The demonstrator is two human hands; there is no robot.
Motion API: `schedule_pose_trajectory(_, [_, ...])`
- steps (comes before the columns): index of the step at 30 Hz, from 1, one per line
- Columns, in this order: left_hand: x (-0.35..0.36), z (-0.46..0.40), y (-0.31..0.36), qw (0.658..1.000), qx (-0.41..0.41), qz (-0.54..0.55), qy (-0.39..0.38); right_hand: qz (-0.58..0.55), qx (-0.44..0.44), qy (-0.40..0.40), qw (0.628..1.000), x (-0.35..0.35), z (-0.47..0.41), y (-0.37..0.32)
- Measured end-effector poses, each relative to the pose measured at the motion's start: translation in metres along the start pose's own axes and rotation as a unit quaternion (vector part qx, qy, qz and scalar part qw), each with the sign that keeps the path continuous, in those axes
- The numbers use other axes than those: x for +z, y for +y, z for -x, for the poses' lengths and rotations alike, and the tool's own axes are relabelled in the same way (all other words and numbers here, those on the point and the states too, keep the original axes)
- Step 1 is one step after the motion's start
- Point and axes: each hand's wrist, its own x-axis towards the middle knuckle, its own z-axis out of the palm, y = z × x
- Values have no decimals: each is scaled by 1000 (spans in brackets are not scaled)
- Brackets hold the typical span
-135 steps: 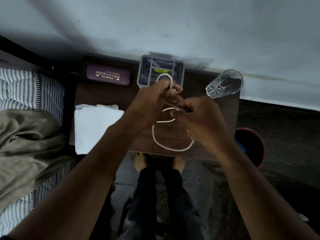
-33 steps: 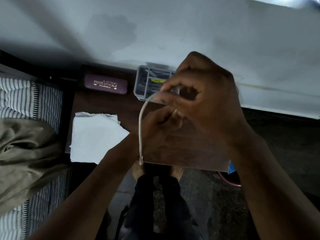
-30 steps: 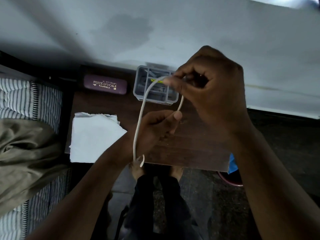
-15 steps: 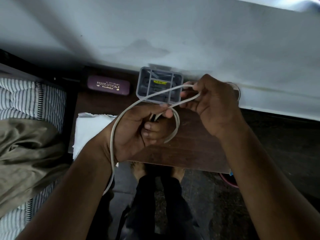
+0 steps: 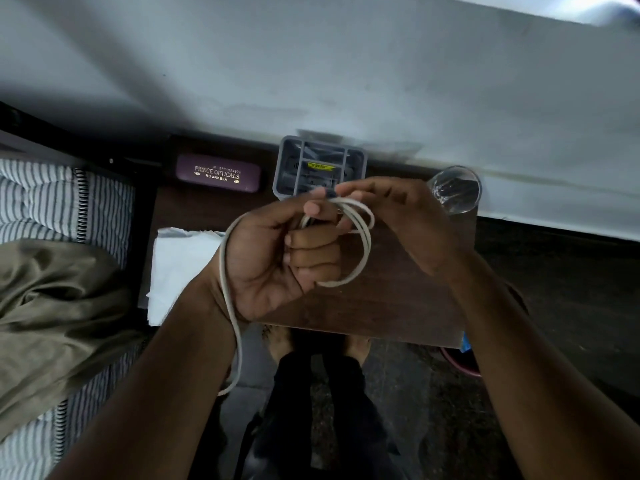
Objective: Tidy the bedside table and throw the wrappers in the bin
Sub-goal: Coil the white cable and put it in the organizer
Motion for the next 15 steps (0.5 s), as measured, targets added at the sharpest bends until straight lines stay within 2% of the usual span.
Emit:
schedule_pose_trajectory(3, [8, 0, 4, 997, 66, 46, -12, -243, 30, -8, 969, 1, 9, 6])
schedule_pose_trajectory(6, [16, -3, 3, 984, 155, 91, -2, -398, 34, -54, 915, 9, 20, 9])
schedule_pose_trajectory(8, [20, -7, -1, 971, 215, 105, 18, -484, 55, -35, 873, 19, 23, 11])
schedule_pose_trajectory(10, [24, -12, -9, 964, 241, 113, 12, -523, 65, 9, 850, 29, 24, 11])
schedule_pose_trajectory(12, [28, -16, -17, 966, 246, 73, 15, -520, 58, 48, 851, 35, 21, 8])
schedule_pose_trajectory(15, [29, -17, -27, 962, 254, -62, 80, -394, 26, 108, 912, 35, 14, 2])
